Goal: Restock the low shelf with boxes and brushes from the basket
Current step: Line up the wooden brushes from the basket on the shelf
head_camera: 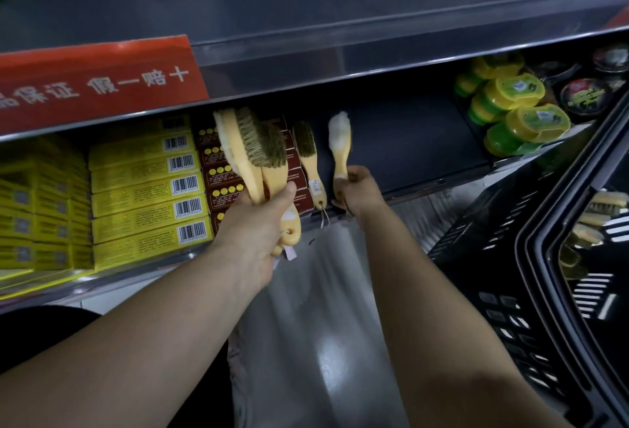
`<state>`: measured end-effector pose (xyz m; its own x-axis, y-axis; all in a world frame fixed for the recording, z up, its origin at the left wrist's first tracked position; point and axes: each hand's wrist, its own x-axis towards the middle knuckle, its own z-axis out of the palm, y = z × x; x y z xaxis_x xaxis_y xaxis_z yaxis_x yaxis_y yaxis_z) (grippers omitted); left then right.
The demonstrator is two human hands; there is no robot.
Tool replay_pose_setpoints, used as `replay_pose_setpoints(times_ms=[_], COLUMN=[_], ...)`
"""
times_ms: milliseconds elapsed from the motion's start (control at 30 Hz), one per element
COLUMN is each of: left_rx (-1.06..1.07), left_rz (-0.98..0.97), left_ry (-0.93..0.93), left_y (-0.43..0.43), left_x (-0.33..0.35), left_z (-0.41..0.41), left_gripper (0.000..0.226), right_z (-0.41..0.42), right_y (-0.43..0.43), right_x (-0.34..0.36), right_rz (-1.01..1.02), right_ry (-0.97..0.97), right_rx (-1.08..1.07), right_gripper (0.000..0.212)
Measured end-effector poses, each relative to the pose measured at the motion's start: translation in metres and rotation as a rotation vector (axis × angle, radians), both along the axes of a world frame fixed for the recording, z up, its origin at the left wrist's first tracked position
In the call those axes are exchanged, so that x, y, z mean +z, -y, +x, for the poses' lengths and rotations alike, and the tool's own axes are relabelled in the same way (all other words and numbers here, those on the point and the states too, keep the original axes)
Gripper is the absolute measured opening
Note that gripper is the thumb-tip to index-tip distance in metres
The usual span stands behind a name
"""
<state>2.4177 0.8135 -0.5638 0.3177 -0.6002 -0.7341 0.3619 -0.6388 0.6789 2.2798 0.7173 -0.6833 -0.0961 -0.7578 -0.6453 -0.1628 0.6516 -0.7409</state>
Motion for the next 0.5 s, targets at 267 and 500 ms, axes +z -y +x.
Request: replay_pose_setpoints(times_ms=[267,500], left_rx=[0.089,0.108], left_rz=[0.050,0.076], left_ry=[-0.080,-0.177], left_y=[0.008,0.008], left_x=[0.005,0.011], left_z=[-0.005,-0.008], left_gripper=[0.007,0.006], right_z=[0.002,0.006], right_y=[0.004,-0.001], right_x=[-0.007,-0.005], right_rz=[-0.141,-0.125], right_ry=[-0.343,-0.555], right_rx=[0.205,0.292], right_gripper=[0.022,0.025])
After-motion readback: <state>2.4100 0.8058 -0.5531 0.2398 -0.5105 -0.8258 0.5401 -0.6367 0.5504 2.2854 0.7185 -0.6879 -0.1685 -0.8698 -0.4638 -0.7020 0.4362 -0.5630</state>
